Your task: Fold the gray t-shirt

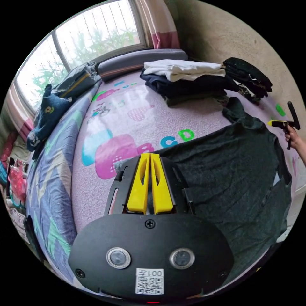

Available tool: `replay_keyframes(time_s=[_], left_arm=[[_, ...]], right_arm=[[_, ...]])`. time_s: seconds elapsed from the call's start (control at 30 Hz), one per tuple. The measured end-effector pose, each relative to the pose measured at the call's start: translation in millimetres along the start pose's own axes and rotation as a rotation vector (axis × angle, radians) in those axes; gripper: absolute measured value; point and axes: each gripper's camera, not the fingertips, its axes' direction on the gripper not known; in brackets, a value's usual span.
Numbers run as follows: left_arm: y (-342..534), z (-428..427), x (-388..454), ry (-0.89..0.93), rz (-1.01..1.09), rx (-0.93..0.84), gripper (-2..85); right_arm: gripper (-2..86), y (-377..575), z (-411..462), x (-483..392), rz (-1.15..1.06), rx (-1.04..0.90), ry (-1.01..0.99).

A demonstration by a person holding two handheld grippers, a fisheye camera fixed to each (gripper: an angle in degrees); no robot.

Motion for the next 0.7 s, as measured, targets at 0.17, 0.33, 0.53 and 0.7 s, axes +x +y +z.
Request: replay_keyframes(time_s=[0.17, 0.33, 0.53, 0.7], left_arm=[[-1, 16, 5, 0.121, -0.008, -0.037, -1.3], [12, 27, -1, 0.103, -0.028, -0.049, -1.3], [26, 28, -9, 0.100, -0.026, -0.054, -1.3], [40, 5, -24, 0.088, -0.109, 0.011, -1.6]], right_arm=[[0.4, -19, 14, -16, -0.085, -0.007, -0.148], [0.3, -38, 45, -22, -0.129, -0.148, -0.039], [0.3, -30, 26, 30, 0.135, -0.012, -0.089], [0.4, -4, -25, 26, 0.104, 0.113, -0.078]])
